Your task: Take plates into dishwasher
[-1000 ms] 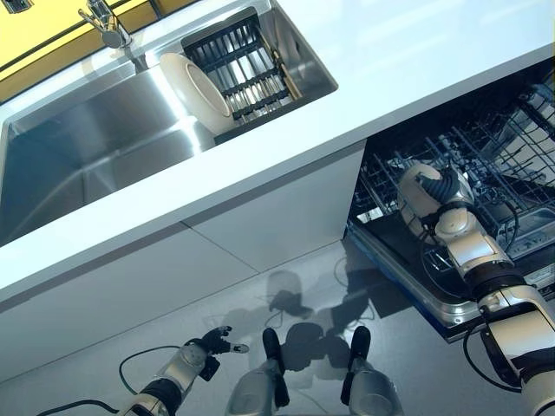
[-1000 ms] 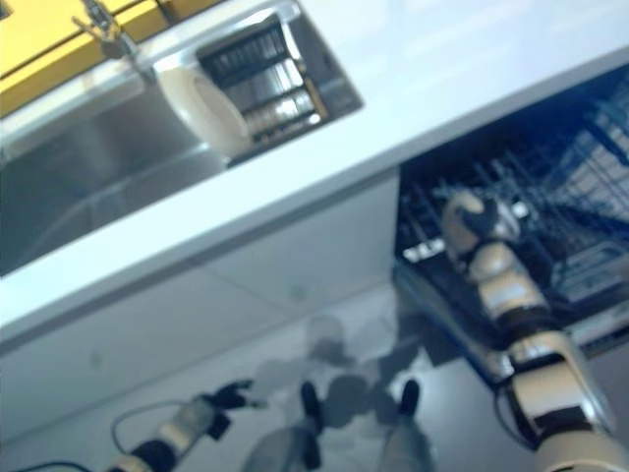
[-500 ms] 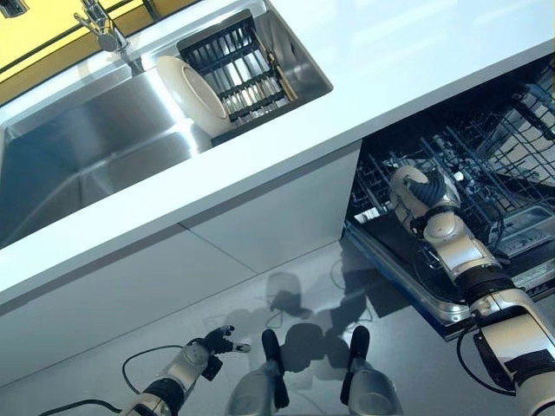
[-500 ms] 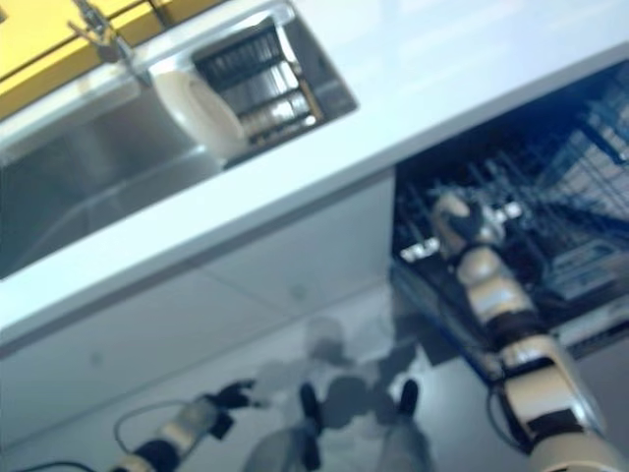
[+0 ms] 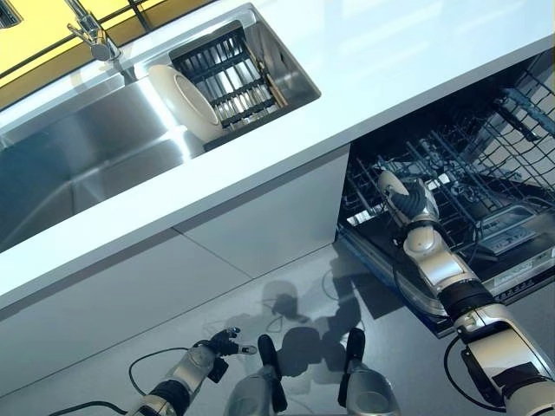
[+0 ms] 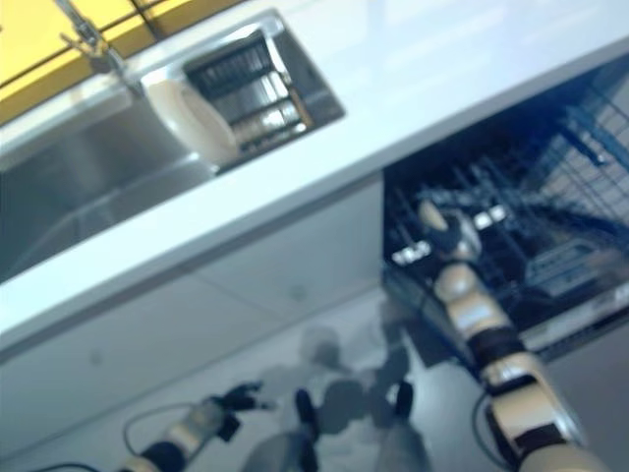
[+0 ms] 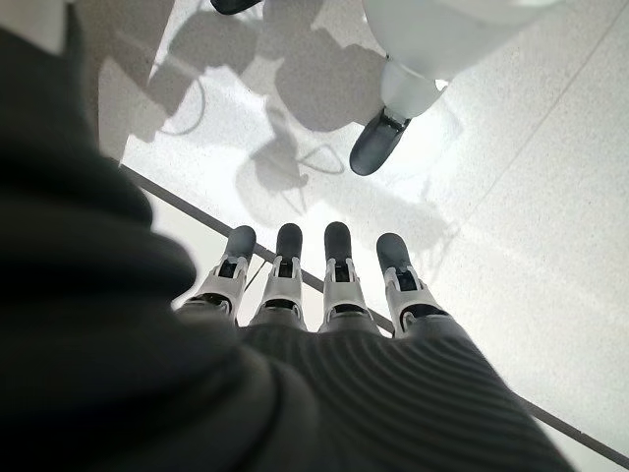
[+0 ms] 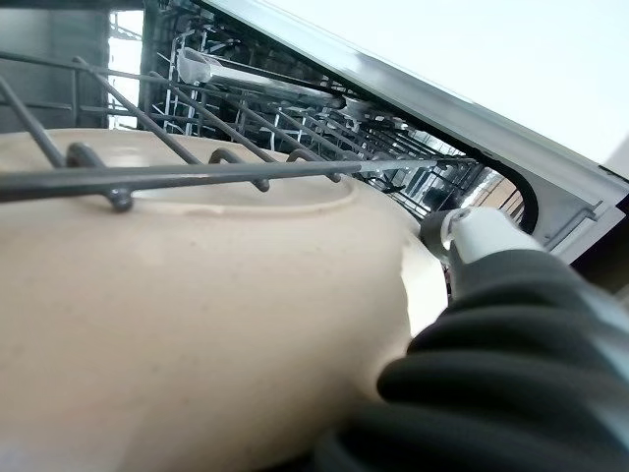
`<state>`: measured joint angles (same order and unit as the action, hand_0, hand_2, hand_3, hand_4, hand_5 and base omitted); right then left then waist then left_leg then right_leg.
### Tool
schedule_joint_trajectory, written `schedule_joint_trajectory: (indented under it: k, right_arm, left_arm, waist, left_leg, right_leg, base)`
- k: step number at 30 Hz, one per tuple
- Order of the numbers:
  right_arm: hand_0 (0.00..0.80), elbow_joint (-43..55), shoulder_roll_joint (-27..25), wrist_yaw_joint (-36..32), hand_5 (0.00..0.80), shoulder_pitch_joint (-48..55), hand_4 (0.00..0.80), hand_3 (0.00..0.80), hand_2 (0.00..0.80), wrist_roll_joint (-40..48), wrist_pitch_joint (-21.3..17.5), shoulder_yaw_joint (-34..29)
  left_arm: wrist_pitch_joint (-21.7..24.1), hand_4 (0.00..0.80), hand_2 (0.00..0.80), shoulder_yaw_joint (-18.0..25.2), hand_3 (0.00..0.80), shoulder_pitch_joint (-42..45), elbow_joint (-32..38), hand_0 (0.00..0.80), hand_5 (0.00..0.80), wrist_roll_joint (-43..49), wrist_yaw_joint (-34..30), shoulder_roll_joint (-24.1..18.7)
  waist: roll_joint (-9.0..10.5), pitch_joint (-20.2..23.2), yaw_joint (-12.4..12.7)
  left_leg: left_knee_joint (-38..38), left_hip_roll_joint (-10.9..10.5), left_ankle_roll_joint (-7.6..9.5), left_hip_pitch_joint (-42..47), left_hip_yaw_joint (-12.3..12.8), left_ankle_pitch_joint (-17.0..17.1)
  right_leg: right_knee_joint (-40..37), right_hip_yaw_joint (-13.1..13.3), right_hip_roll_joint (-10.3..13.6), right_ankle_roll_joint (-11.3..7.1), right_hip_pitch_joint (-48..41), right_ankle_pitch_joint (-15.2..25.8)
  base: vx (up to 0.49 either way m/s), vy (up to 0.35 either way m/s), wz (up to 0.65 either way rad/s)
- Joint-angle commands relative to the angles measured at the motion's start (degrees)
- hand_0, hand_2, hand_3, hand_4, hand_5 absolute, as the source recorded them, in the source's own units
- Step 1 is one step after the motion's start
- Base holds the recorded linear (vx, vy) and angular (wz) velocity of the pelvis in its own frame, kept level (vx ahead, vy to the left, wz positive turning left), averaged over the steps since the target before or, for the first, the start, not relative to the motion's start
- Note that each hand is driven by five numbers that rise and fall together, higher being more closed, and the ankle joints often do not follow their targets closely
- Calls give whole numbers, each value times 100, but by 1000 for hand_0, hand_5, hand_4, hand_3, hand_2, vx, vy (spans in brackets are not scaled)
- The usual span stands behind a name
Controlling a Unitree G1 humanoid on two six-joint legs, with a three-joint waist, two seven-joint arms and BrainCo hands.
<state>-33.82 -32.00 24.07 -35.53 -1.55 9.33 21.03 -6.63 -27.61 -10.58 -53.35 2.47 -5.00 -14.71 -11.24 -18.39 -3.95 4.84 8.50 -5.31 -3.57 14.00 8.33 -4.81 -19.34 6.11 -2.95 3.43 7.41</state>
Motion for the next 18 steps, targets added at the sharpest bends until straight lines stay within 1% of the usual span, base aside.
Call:
schedule_joint_trajectory:
  k: [1,5,14,15,16,17,18]
  right_arm:
    - [800,260,1111,-88,800,285,800,800,800,344,-3,762]
    - [800,244,1207,-99,800,335,800,800,800,382,-38,843]
    - [800,266,1296,-180,800,380,800,800,800,409,27,990]
    - [750,269,1302,-211,750,383,750,750,750,425,31,995]
    - [483,283,1311,-227,483,386,483,483,483,422,47,1006]
    - [176,283,1322,-255,176,377,176,176,176,413,51,1021]
    - [0,280,1326,-298,0,371,0,0,0,427,46,1029]
  left_arm:
    - [8,0,0,-209,0,-341,-270,0,0,-118,125,-55]
    - [10,0,0,-227,0,-334,-276,0,0,-137,133,-25]
    - [50,0,0,-235,0,-319,-362,0,0,-103,129,19]
    - [51,0,0,-241,0,-320,-365,0,0,-104,134,20]
    - [44,0,0,-245,0,-323,-360,0,0,-106,136,23]
    - [41,0,0,-251,0,-335,-368,0,0,-108,143,34]
    - [36,0,0,-254,0,-348,-368,0,0,-115,145,36]
  waist:
    - [457,-111,98]
    - [438,-109,96]
    - [438,-75,103]
    - [442,-72,104]
    - [444,-67,106]
    - [446,-68,106]
    - [447,-70,106]
  left_leg:
    - [16,35,-259,210,410,-44]
    - [16,23,-258,217,427,-40]
    - [16,16,-258,229,445,-41]
    - [16,15,-258,226,445,-41]
    - [16,13,-256,221,443,-39]
    - [16,16,-257,220,446,-37]
    - [16,16,-257,220,446,-36]
  right_leg:
    - [720,142,302,-60,218,-620]
    - [702,147,314,-58,185,-626]
    - [661,129,342,-62,140,-615]
    - [657,130,342,-63,139,-614]
    - [650,129,340,-61,136,-613]
    - [651,127,343,-60,135,-612]
    - [653,125,342,-59,136,-613]
  base:
    - [11,36,0]
    - [5,17,0]
    - [0,0,0]
    - [0,0,0]
    - [0,0,0]
    - [0,0,0]
    - [0,0,0]
